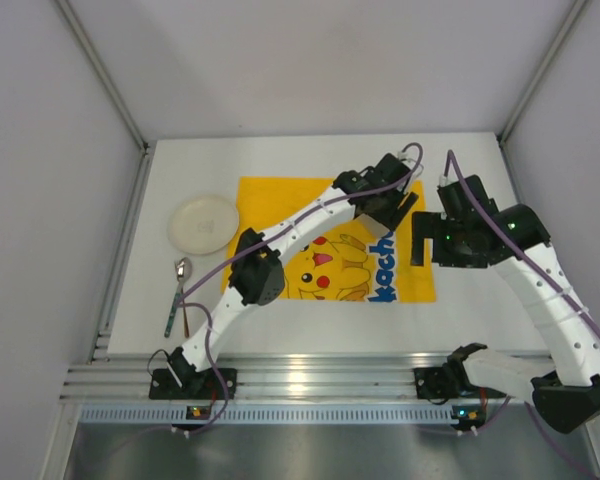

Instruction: Set the dinner table for one person

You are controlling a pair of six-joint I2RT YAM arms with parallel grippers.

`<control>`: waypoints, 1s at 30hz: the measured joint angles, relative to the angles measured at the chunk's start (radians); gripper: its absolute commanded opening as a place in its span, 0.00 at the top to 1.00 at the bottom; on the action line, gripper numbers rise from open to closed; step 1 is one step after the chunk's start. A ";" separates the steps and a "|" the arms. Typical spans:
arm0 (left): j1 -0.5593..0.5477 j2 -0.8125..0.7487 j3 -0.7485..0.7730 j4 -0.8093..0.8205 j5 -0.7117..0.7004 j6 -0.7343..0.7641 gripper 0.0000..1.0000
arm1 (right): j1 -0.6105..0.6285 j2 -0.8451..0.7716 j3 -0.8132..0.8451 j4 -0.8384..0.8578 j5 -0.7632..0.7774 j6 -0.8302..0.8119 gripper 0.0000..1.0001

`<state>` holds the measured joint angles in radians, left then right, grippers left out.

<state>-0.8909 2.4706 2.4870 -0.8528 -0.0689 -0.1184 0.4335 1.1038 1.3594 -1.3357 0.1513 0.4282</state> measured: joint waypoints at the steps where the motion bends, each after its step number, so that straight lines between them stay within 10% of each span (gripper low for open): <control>1: -0.003 0.000 0.000 0.003 0.000 0.002 0.27 | 0.000 0.001 0.000 0.000 0.000 0.000 0.00; 20: -0.058 -0.030 0.000 0.146 0.014 -0.075 0.01 | 0.000 -0.021 -0.023 -0.006 -0.019 0.000 0.00; 30: 0.024 -0.382 -0.142 0.209 -0.142 -0.135 0.02 | -0.002 0.022 0.127 0.087 -0.080 -0.002 0.00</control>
<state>-0.8665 2.0884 2.3451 -0.6437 -0.2108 -0.2531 0.4320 1.1259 1.4868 -1.2488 0.0711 0.4259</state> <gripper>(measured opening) 0.985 0.996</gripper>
